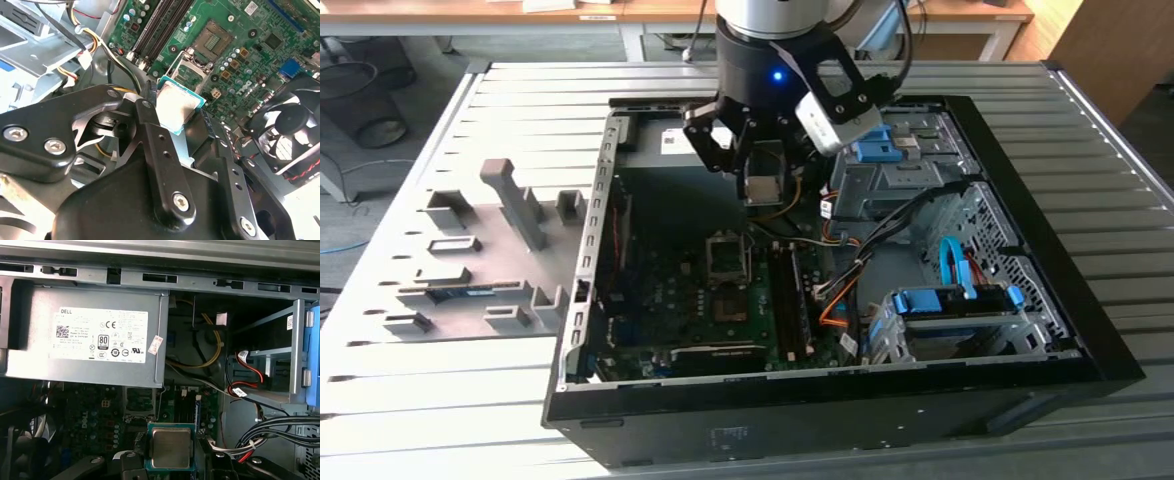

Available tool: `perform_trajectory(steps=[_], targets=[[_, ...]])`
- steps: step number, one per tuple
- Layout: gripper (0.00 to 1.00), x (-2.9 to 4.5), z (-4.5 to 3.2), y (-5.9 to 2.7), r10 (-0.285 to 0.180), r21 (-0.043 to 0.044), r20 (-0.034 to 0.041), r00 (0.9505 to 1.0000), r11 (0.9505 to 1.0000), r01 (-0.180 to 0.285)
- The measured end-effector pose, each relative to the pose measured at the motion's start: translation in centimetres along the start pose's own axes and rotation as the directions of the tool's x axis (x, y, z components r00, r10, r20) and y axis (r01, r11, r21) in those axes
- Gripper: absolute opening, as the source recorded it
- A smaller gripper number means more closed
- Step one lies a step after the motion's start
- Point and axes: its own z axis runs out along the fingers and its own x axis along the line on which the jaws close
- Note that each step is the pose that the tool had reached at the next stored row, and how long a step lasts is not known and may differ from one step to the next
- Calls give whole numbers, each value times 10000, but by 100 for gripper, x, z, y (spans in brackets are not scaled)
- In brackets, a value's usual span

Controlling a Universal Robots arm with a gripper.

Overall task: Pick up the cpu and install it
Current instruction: 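Pick up the cpu and move it towards the insertion slot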

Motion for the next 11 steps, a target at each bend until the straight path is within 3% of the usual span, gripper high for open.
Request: perform_trajectory(steps=[11], targets=[[47, -50, 97, -40, 0, 0, 0, 10000, 10000, 0]])
